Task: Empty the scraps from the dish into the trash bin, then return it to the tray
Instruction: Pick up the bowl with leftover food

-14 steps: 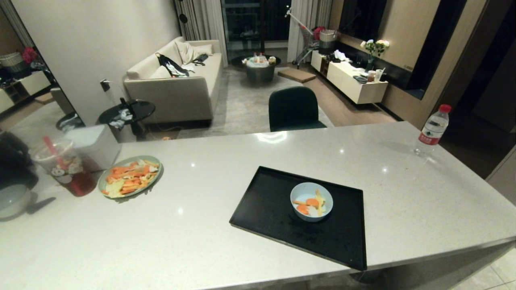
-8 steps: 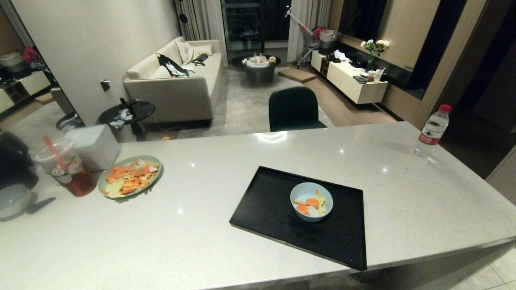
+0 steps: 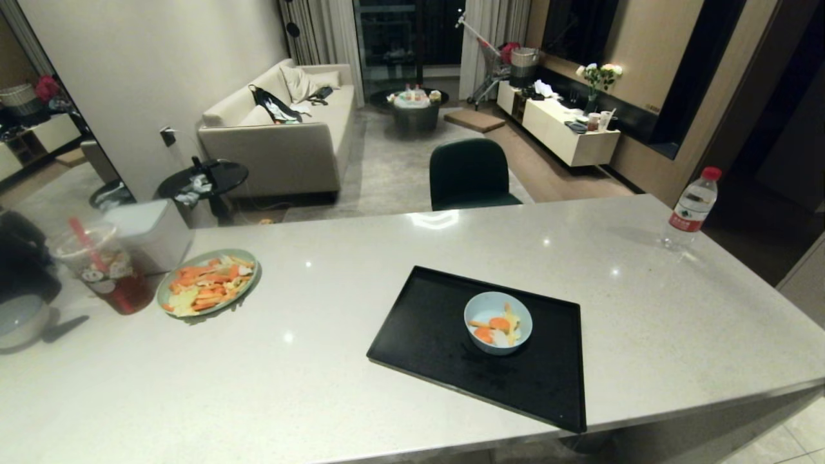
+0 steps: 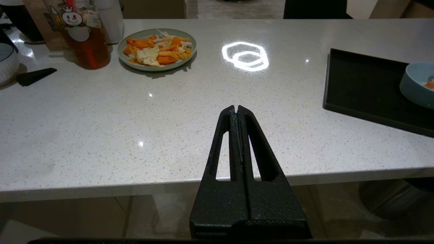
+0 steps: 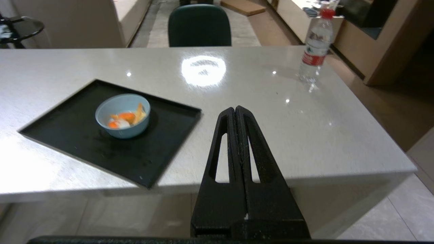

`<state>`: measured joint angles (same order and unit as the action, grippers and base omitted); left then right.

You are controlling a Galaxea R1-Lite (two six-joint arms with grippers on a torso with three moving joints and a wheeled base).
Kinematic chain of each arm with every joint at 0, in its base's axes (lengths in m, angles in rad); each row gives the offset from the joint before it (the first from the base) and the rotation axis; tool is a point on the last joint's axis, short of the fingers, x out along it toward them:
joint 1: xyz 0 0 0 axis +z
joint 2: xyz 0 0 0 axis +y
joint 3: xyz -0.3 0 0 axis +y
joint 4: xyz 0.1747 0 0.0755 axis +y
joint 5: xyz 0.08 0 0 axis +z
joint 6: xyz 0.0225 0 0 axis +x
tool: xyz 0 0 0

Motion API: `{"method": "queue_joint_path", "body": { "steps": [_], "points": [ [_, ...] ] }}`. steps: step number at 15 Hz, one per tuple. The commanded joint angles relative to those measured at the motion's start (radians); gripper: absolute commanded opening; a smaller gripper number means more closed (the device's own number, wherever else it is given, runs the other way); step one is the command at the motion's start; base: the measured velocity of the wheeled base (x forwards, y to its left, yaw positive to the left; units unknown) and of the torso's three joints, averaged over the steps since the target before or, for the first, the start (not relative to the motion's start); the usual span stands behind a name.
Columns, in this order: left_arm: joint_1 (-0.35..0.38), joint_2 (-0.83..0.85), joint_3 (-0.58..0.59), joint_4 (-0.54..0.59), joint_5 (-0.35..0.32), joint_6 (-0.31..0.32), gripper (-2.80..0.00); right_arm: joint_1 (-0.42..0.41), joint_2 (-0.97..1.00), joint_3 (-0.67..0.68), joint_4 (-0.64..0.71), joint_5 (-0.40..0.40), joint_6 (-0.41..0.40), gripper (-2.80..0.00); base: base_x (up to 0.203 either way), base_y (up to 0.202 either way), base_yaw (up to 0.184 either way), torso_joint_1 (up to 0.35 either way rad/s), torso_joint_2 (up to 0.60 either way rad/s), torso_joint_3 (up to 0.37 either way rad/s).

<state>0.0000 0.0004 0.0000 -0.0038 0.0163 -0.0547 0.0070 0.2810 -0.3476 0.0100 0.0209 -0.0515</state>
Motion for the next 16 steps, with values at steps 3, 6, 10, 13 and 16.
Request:
{"method": "queue_joint_path", "body": {
  "steps": [3, 6, 10, 13, 16],
  "points": [
    [0.000, 0.001, 0.000, -0.001, 0.001, -0.001, -2.80, 0.002, 0.458, -0.242, 0.004, 0.031, 0.011, -2.80, 0.000, 0.000, 0.000, 0.000, 0.00, 0.000],
    [0.000, 0.001, 0.000, -0.001, 0.001, -0.001, -2.80, 0.033, 0.777, -0.373, 0.009, 0.040, 0.069, -2.80, 0.000, 0.000, 0.000, 0.000, 0.00, 0.000],
    [0.000, 0.001, 0.000, -0.001, 0.001, -0.001, -2.80, 0.213, 1.148, -0.497, 0.009, 0.042, 0.365, -2.80, 0.000, 0.000, 0.000, 0.000, 0.00, 0.000],
    [0.000, 0.001, 0.000, -0.001, 0.001, -0.001, -2.80, 0.413, 1.378, -0.629, 0.035, 0.021, 0.621, -2.80, 0.000, 0.000, 0.000, 0.000, 0.00, 0.000],
    [0.000, 0.001, 0.000, -0.001, 0.001, -0.001, -2.80, 0.522, 1.556, -0.840, 0.093, -0.009, 0.826, 0.00, 0.000, 0.000, 0.000, 0.000, 0.00, 0.000]
  ]
}}
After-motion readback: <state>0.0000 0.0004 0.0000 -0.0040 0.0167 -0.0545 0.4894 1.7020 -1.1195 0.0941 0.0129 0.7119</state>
